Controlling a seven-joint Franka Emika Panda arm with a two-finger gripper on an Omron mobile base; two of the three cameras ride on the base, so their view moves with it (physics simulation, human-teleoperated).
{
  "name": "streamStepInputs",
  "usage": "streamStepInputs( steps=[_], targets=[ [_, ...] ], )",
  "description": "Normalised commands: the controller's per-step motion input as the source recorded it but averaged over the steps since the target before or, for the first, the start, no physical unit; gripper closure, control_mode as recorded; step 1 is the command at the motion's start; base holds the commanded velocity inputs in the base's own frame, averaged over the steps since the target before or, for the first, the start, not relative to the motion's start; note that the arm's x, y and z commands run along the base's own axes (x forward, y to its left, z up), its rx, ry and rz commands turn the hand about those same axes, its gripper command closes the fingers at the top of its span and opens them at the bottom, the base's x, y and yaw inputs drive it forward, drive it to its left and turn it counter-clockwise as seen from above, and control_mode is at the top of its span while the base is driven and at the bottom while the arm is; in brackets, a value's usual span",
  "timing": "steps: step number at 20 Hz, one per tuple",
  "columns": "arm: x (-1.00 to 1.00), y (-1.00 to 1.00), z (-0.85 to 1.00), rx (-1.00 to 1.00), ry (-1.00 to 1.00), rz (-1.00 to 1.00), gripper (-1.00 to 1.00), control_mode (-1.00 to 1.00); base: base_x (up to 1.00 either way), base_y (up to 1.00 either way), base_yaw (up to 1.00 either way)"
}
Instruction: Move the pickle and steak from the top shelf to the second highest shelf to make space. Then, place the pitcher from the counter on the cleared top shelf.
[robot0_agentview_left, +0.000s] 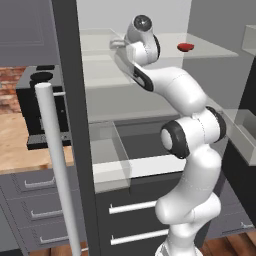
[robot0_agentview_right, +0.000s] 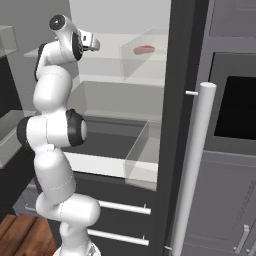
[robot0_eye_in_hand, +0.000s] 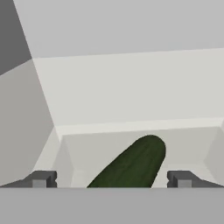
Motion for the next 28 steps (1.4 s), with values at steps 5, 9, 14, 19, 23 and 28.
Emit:
streamStepInputs(
  steps=[5, 9, 14, 19, 23, 28],
  targets=[
    [0.4, 0.09, -0.18, 0.0, 0.0, 0.0, 1.0, -1.0, 0.0, 0.0, 0.0],
    [0.18, 0.03, -0.17, 0.0, -0.03, 0.0, 1.0, -1.0, 0.0, 0.0, 0.0],
    [0.01, 0.0, -0.21, 0.0, -0.1, 0.0, 1.0, -1.0, 0.0, 0.0, 0.0],
    [-0.29, -0.24, -0.24, 0.0, -0.05, -0.08, 1.0, -1.0, 0.0, 0.0, 0.0],
    [-0.81, -0.58, -0.04, 0.0, 0.0, -0.11, 1.0, -1.0, 0.0, 0.0, 0.0],
    [-0.98, -0.6, 0.01, 0.01, 0.01, -0.03, 1.0, -1.0, 0.0, 0.0, 0.0]
  ],
)
